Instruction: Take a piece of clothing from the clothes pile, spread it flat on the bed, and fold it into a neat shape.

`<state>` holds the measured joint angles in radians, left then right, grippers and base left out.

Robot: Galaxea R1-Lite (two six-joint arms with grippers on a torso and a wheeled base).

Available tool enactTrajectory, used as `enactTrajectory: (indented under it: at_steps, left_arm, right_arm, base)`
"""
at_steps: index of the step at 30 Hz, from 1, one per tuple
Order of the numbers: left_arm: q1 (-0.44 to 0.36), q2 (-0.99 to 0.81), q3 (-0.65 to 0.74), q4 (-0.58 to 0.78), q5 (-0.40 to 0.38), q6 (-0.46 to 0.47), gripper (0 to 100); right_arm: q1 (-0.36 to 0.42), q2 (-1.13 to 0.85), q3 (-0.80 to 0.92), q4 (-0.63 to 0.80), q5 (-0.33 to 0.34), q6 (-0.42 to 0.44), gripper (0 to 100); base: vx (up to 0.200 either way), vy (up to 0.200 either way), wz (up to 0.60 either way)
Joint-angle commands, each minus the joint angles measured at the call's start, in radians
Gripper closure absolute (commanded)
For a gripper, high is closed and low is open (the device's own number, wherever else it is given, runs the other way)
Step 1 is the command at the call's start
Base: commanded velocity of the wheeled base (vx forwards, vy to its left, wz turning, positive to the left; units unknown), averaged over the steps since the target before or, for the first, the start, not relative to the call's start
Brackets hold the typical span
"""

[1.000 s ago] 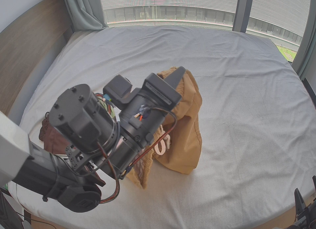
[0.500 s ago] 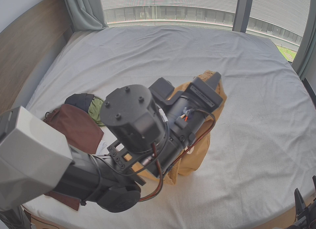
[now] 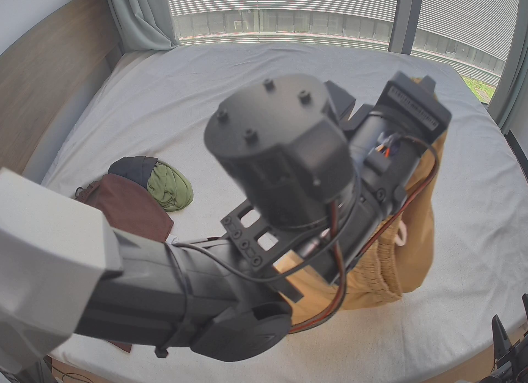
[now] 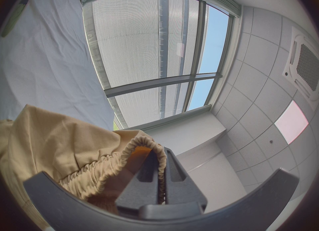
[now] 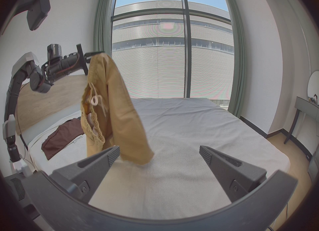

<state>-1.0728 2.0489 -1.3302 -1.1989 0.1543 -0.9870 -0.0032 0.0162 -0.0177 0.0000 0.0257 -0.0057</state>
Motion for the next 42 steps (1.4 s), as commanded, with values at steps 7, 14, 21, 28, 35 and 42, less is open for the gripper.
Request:
enactTrajectory:
  at_steps: [7,14,21,28,35,42]
  left_arm:
    - [0.039,-0.021,-0.032,0.055,0.013,-0.044,100]
    - [0.139,-0.026,0.246,-0.096,-0.027,-0.036,100]
    - [0.234,0.008,0.391,-0.225,-0.076,-0.027,100]
    - [0.284,0.046,0.476,-0.332,-0.078,-0.021,100]
    - [0.341,0.057,0.543,-0.352,-0.078,-0.019,100]
    - [0.415,0.043,0.597,-0.355,-0.078,-0.005,100]
  right_arm:
    - [0.0,-0.013,0.016,0.0,0.0,0.001,0]
    - [0.0,-0.013,0.016,0.0,0.0,0.001,0]
    - [0.0,-0.013,0.016,0.0,0.0,0.001,0]
    - [0.0,-0.013,0.016,0.0,0.0,0.001,0]
    - [0.0,-0.013,0.016,0.0,0.0,0.001,0]
    - [0.0,-0.013,0.016,0.0,0.0,0.0,0]
  base:
    - [0.0,0.0,0.0]
    - [0.0,0.0,0.0]
    - [0.0,0.0,0.0]
    - [0.0,0.0,0.0]
    - [0.0,0.0,0.0]
    - [0.0,0.0,0.0]
